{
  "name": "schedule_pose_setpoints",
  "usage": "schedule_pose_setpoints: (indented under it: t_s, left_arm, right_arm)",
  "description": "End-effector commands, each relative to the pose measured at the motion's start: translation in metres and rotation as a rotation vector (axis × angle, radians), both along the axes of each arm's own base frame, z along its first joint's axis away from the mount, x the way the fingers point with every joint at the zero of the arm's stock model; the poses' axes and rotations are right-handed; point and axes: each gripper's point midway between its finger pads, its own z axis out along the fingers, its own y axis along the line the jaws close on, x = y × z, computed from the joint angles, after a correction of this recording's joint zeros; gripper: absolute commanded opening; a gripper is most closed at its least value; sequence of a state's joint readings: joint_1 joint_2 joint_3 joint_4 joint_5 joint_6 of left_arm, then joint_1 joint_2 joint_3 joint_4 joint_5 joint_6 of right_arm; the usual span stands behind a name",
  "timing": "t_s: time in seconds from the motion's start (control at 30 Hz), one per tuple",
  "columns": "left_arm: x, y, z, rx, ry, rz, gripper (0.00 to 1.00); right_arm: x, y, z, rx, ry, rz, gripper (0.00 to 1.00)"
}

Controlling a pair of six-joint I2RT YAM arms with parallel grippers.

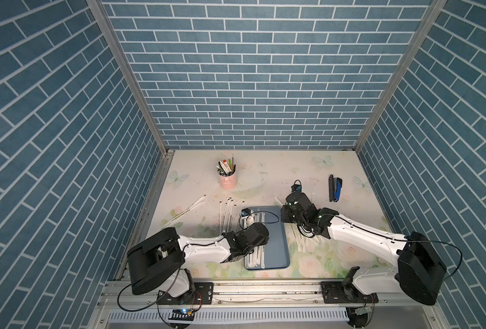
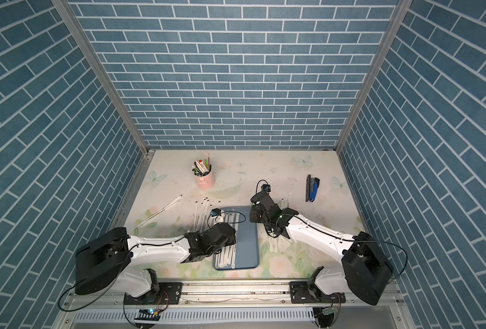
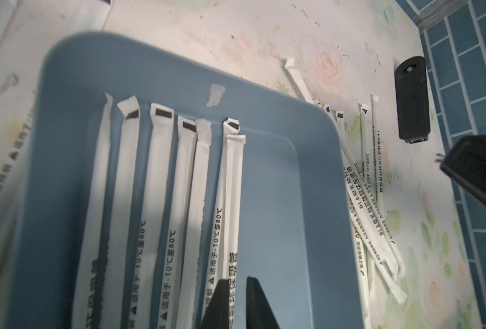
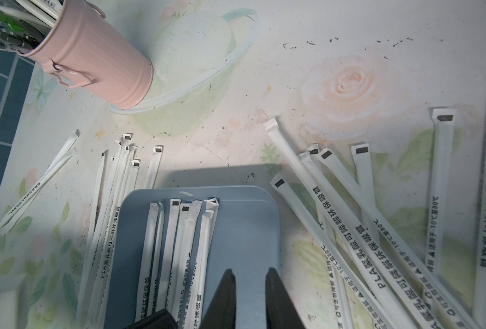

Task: Put the straws into the storage box
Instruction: Place the straw in the storage box, then pick up the straw from the center of the board.

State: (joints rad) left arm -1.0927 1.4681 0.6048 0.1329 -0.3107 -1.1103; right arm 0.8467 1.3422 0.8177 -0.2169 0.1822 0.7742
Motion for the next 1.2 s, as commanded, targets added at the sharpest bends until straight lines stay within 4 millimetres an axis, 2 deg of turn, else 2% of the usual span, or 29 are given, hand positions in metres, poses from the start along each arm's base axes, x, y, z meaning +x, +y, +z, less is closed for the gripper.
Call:
schedule_pose_setpoints:
  t_s: [0.0, 0.1, 0.17, 0.23, 0.3, 0.43, 0.53, 0.6, 0.77, 1.17]
  left_arm:
    - [0.009, 0.009, 0.029, 0.082, -0.099, -0.019, 0.21]
    - [0.015, 0.023, 0.052, 0.158, -0.177, -0.020, 0.32]
    - [0.019, 0.036, 0.067, 0.203, -0.232, 0.000, 0.46]
    - [0.024, 0.053, 0.083, 0.242, -0.285, 0.036, 0.58]
    - [0.030, 0.070, 0.095, 0.268, -0.322, 0.076, 0.66]
    - [0.044, 0.100, 0.113, 0.261, -0.360, 0.142, 0.72]
    - [0.052, 0.118, 0.121, 0.271, -0.376, 0.192, 0.72]
    - [0.055, 0.127, 0.121, 0.285, -0.373, 0.212, 0.72]
    - [0.057, 0.128, 0.118, 0.279, -0.368, 0.226, 0.72]
    - [0.059, 0.119, 0.112, 0.238, -0.358, 0.217, 0.72]
  right_arm:
    - [-0.005, -0.008, -0.007, -0.078, 0.003, 0.045, 0.21]
    - [-0.006, -0.021, -0.011, -0.163, 0.015, 0.073, 0.22]
    - [-0.006, -0.035, -0.017, -0.190, 0.040, 0.087, 0.22]
    - [-0.004, -0.054, -0.023, -0.220, 0.068, 0.081, 0.22]
    - [0.001, -0.075, -0.027, -0.240, 0.083, 0.045, 0.24]
    - [0.020, -0.123, -0.034, -0.209, 0.101, -0.098, 0.26]
    - [0.031, -0.149, -0.047, -0.209, 0.117, -0.185, 0.28]
    - [0.036, -0.158, -0.054, -0.233, 0.115, -0.212, 0.28]
    - [0.045, -0.166, -0.067, -0.295, 0.121, -0.223, 0.28]
    - [0.046, -0.155, -0.086, -0.289, 0.153, -0.174, 0.30]
